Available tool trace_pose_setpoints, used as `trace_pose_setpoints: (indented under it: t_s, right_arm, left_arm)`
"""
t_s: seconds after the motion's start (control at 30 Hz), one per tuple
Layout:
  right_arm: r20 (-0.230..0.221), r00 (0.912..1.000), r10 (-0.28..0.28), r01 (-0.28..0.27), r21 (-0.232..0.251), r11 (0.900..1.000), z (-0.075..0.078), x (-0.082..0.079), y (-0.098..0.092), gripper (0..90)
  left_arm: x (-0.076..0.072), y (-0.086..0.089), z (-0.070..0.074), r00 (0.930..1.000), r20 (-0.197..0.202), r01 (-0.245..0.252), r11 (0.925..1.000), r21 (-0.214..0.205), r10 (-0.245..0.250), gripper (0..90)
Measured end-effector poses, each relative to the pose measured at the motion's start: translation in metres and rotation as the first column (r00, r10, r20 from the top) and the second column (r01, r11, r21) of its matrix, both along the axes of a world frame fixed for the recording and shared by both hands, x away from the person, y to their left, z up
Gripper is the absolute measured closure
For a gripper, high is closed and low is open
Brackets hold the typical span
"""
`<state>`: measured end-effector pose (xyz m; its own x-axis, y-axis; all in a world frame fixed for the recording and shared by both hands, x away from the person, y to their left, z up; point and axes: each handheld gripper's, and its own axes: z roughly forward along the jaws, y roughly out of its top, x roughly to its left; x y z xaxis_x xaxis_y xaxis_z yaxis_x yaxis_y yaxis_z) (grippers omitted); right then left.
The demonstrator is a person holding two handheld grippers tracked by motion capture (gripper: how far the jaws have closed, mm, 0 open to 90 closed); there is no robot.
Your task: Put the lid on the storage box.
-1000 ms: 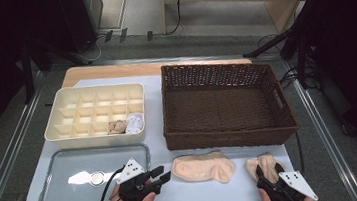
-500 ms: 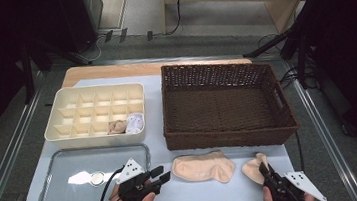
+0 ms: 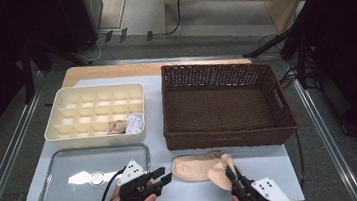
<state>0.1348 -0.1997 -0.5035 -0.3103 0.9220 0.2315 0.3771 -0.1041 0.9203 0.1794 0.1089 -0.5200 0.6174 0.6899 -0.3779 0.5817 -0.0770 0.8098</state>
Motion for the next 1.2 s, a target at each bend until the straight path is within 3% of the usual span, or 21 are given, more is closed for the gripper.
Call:
trace_pose_setpoints:
  t_s: [0.2,0.3,0.37,0.43,0.57,0.7,0.87,1.13,1.2]
  right_arm:
    - [-0.028,0.997,0.072,-0.072,0.006,0.9974,-0.016,0.0,0.035,83.4]
    - [-0.055,0.9947,0.087,-0.089,-0.02,0.9959,-0.027,0.001,0.047,80.9]
    - [-0.062,0.9938,0.093,-0.095,-0.037,0.9948,-0.031,0.002,0.049,73.6]
    - [-0.05,0.9935,0.102,-0.104,-0.035,0.9939,-0.032,0.003,0.049,58.7]
    - [-0.006,0.9954,0.096,-0.096,0.029,0.995,-0.024,0.0,0.037,51.0]
    - [0.021,0.9982,0.056,-0.057,0.058,0.9967,-0.016,-0.001,0.016,54.6]
    - [-0.022,0.9994,0.026,-0.026,0.035,0.9991,-0.018,0.001,-0.006,61.7]
    - [-0.085,0.9931,0.082,-0.083,-0.016,0.9964,-0.031,0.01,-0.001,61.2]
    - [-0.102,0.9895,0.102,-0.104,-0.022,0.9943,-0.035,0.013,0.002,65.9]
  left_arm:
    - [-0.003,-0.006,-0.002,0.9997,0.001,0.024,0.9997,0.01,-0.024,64.3]
    - [-0.005,-0.01,-0.005,0.9991,-0.005,0.043,0.999,0.007,-0.043,64.0]
    - [-0.006,-0.012,-0.005,0.9989,-0.007,0.046,0.9989,0.009,-0.046,63.9]
    - [-0.006,-0.014,-0.006,0.9988,-0.01,0.049,0.9988,0.008,-0.049,63.9]
    - [-0.008,-0.017,-0.009,0.9978,-0.014,0.066,0.9977,0.016,-0.065,63.7]
    - [-0.01,-0.022,-0.011,0.9962,-0.022,0.085,0.9962,0.02,-0.084,63.3]
    - [-0.014,-0.029,-0.015,0.9922,-0.038,0.119,0.9929,0.008,-0.119,62.7]
    - [-0.019,-0.04,-0.02,0.9858,-0.041,0.164,0.9864,0.018,-0.163,61.7]
    - [-0.019,-0.041,-0.021,0.9864,-0.047,0.159,0.9867,0.033,-0.158,62.5]
